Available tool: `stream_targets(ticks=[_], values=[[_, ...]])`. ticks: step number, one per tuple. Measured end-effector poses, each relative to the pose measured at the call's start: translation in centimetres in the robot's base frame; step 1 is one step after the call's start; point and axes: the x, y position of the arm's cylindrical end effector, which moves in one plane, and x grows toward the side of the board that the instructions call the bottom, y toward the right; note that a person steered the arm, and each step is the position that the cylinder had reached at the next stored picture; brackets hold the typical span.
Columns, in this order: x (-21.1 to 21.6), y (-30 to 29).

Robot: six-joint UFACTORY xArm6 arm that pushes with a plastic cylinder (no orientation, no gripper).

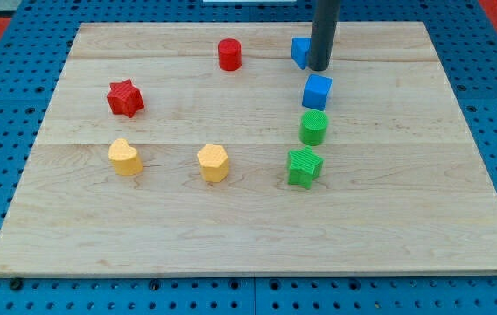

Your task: Move the blue cube to the top right of the green star

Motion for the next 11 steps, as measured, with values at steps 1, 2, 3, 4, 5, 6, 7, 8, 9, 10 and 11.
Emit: stream_targets(ticks=[1, 2, 3, 4, 5, 6, 7, 8, 9, 10, 11], values=[[1.9, -0.8], [2.6, -3.1], [6.6, -0.1], [11.2, 0.5], [13.5, 0.9], [9.6, 2.2], [9.5, 7.8], [17.9, 6.3], [16.6, 6.5], [12.5, 7.1], [16.1, 1.8]])
